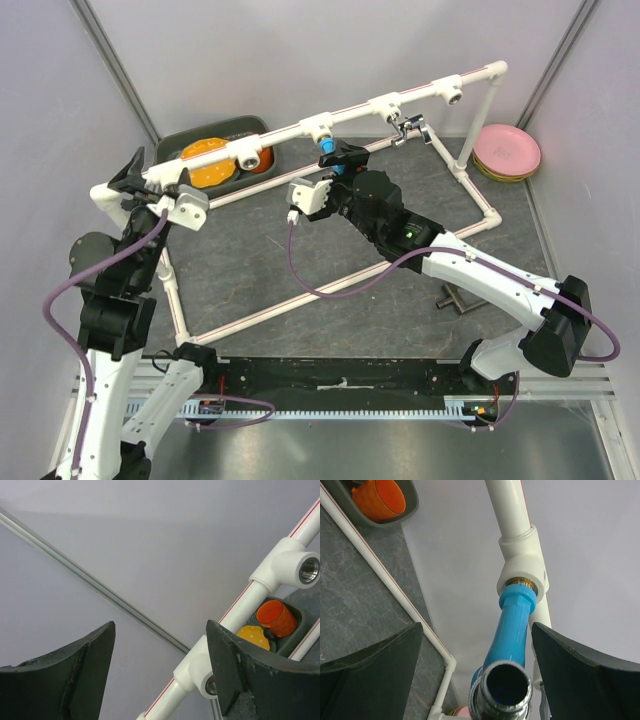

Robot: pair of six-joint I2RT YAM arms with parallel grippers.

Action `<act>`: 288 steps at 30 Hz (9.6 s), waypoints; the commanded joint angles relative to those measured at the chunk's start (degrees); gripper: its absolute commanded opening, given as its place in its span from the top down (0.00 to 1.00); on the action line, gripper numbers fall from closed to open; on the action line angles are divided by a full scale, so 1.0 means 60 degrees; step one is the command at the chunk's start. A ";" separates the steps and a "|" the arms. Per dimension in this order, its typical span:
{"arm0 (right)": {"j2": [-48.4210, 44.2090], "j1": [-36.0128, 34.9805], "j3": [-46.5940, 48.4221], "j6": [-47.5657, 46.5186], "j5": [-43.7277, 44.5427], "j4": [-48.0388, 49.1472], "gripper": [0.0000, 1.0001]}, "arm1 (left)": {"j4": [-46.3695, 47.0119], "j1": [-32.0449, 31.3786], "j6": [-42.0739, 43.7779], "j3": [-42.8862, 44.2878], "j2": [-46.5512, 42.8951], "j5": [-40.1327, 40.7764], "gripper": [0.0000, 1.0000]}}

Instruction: Install the water faucets

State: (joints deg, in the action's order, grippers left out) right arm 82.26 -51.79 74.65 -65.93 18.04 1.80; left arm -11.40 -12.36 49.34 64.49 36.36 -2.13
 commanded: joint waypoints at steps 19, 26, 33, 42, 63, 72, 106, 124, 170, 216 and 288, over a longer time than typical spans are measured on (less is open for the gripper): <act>-0.0292 0.0106 -0.0093 0.0295 -0.0092 0.0373 0.02 | -0.0343 -0.0020 0.0800 0.0385 0.3241 0.1132 0.17; -0.0219 0.0121 -0.0020 0.0324 -0.0136 0.0373 0.04 | 0.0961 -0.0020 0.0902 -0.0084 0.3373 0.1249 0.30; -0.0131 0.0106 0.0082 0.0617 -0.0151 0.0388 0.08 | 0.1138 -0.0006 0.0756 -0.0655 0.3447 0.1044 0.66; -0.0189 0.0121 0.0068 0.1364 -0.0034 0.0548 0.21 | 0.1123 -0.0005 0.0375 -0.1109 0.3198 0.0634 0.96; -0.0804 0.0121 -0.0986 0.9048 0.0521 0.2876 1.00 | 0.1123 0.0141 0.0126 -0.1256 0.3110 0.0399 0.98; -0.1156 0.0194 -0.3047 1.8841 0.1605 0.4897 1.00 | 0.1153 0.0302 0.0009 -0.1270 0.3081 0.0033 0.98; -0.3047 0.0034 0.1353 0.7138 -0.0342 -0.3352 0.02 | 0.1197 0.0463 -0.0065 -0.1315 0.3008 -0.0216 0.98; -0.0937 -0.3644 0.0362 -0.4624 0.7085 -0.1741 0.02 | 0.1211 0.0522 -0.0123 -0.1344 0.2993 -0.0289 0.98; 0.1877 -0.1373 0.1546 -0.1428 0.6002 0.1679 1.00 | 0.1284 0.0595 -0.0182 -0.1403 0.2934 -0.0407 0.98; -0.0395 -0.2559 0.1314 -0.3041 0.5556 -0.2309 0.02 | 0.1241 0.0683 -0.0255 -0.1373 0.2978 -0.0509 0.98; -0.0364 0.0180 0.1576 1.0360 0.3031 0.2644 0.83 | 0.1255 0.0698 -0.0196 -0.1461 0.2759 -0.0612 0.98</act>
State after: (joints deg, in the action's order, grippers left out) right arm 85.82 -55.20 82.35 -20.91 34.30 7.60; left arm -0.95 -9.13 57.91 56.95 53.01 -8.32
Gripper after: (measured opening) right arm 0.547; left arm 0.427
